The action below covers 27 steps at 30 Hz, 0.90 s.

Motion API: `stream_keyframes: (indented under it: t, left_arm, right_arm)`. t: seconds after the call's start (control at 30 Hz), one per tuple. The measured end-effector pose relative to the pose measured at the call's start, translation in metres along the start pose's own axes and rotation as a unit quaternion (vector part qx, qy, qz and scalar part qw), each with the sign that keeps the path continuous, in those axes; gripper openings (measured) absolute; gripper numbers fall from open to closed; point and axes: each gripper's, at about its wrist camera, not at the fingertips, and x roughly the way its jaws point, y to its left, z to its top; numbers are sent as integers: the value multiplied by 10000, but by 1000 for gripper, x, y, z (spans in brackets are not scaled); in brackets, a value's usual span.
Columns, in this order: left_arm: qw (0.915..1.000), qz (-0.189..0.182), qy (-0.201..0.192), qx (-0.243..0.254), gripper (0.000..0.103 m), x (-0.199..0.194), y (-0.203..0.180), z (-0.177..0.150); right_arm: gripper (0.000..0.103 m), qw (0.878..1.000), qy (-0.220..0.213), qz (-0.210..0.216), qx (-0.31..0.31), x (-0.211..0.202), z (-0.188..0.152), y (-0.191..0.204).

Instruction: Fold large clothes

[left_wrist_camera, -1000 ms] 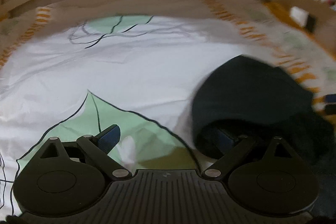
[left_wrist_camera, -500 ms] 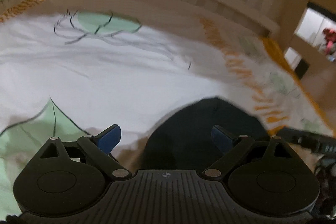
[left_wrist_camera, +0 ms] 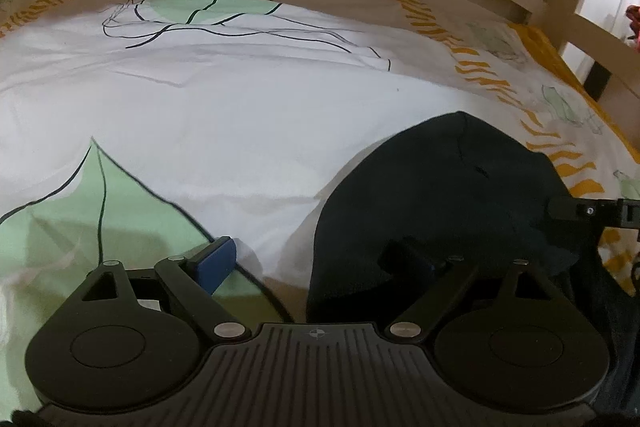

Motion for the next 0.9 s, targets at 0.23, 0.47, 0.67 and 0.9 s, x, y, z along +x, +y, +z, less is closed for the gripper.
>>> stream_keyframes:
  t: [0.23,0.47,0.67,0.9]
  left_arm:
    - [9985,-313,-392,216,23,-1,-9,0]
    - [9914,-69,-1102,696,10,-47,-30,-8]
    - [9808,22,-1683,986,5,-119,-38,-24]
    - [9863,-867,-1327,461,7,-189,-37,-57]
  right_arm:
    - [67,9998,90,174,-43,12,9,15]
    - [18,9977,-372,151,-546,-18,6,38]
    - [17,9893,-942,370,-1050,-88,-9,61]
    - [9,9716,-1220,429,-1979,-165,-50,98]
